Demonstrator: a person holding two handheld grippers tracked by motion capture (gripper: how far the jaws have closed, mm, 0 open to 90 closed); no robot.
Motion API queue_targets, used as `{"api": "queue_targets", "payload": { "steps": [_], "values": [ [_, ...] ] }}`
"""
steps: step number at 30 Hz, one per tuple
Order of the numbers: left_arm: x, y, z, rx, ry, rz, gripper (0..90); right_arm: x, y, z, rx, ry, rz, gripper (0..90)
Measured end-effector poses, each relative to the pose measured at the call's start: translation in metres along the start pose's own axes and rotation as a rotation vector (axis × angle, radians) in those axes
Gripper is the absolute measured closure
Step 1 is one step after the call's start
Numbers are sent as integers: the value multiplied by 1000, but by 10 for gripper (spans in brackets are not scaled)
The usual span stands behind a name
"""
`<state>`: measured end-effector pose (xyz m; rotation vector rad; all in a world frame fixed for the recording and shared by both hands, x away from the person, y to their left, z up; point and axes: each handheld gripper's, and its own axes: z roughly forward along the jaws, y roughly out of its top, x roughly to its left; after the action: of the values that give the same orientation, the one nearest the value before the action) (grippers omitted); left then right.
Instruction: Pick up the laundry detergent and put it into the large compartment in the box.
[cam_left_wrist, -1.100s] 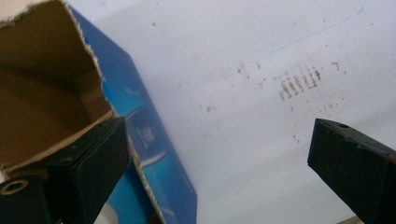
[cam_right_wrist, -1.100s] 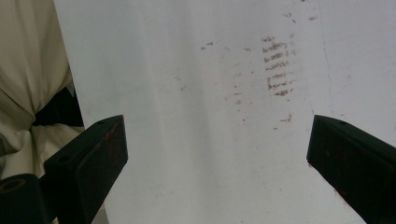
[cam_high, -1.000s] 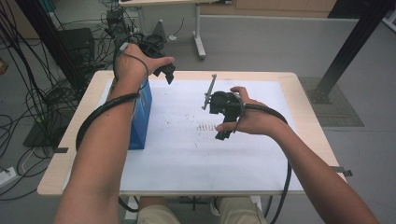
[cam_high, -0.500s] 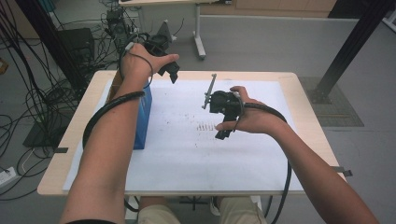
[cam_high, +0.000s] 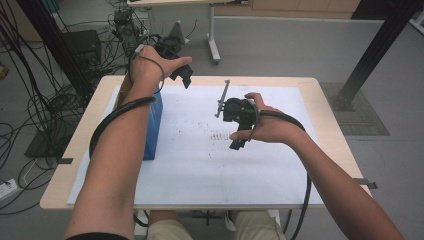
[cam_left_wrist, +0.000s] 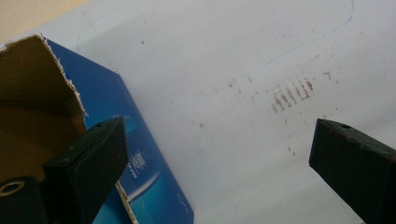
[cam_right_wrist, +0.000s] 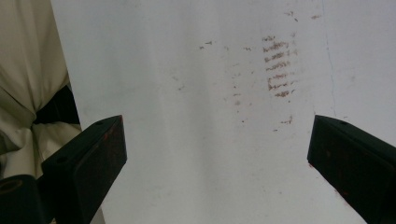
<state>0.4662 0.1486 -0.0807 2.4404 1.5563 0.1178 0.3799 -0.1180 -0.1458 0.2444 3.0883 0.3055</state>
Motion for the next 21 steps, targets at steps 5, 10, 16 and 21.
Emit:
{"api": "queue_targets", "payload": {
  "steps": [5, 10, 16, 21],
  "values": [
    [0, 0, 1, 7, 1, 0, 52, 1, 1, 0, 3, 2, -2, 45],
    [1, -1, 1, 2, -2, -2, 52, 2, 3, 0, 4, 1, -6, 46],
    [2, -1, 0, -3, -1, -2, 52, 2, 4, 0, 4, 0, -9, 47],
    [3, -1, 1, 0, -6, -4, 52, 2, 5, 0, 7, 2, -8, 48]
  ]
}}
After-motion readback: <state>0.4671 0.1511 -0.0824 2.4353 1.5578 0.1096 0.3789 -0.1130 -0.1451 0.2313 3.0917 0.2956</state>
